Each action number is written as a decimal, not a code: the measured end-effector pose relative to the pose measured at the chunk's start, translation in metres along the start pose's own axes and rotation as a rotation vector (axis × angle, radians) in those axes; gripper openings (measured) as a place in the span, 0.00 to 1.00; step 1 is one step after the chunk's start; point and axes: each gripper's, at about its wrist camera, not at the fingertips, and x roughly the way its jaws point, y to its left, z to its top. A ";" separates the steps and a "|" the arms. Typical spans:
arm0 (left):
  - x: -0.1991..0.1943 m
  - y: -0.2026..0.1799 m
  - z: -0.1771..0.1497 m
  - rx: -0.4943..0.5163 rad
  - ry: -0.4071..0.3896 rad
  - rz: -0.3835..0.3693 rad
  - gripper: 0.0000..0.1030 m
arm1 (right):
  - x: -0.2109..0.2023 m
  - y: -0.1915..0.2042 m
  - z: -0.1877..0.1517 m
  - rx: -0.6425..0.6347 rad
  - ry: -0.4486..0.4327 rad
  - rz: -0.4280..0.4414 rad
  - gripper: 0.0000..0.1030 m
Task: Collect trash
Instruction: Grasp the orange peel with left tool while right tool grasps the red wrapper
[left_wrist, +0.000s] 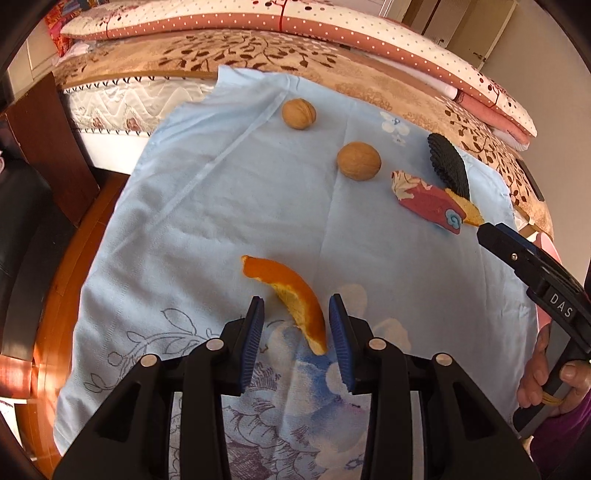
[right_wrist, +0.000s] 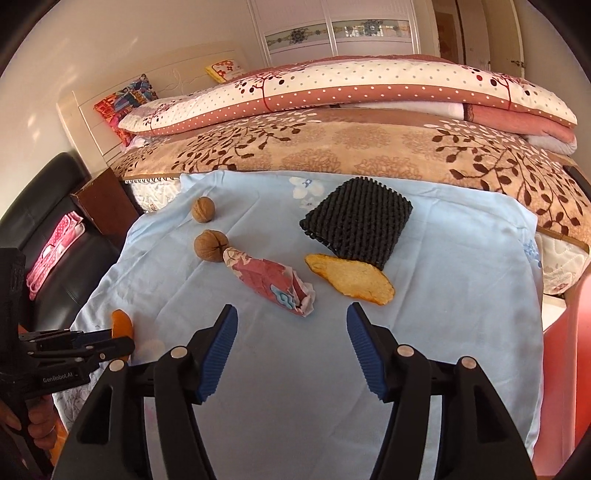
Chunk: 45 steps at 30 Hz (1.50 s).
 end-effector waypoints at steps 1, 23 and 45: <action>0.002 -0.003 0.000 0.008 0.005 -0.002 0.35 | 0.003 0.004 0.003 -0.019 0.002 0.005 0.59; -0.037 0.016 0.010 -0.006 -0.200 -0.001 0.16 | 0.031 0.037 0.015 -0.178 0.076 0.006 0.07; -0.075 0.016 0.011 0.064 -0.323 -0.024 0.04 | -0.056 0.000 0.000 0.011 -0.061 0.008 0.07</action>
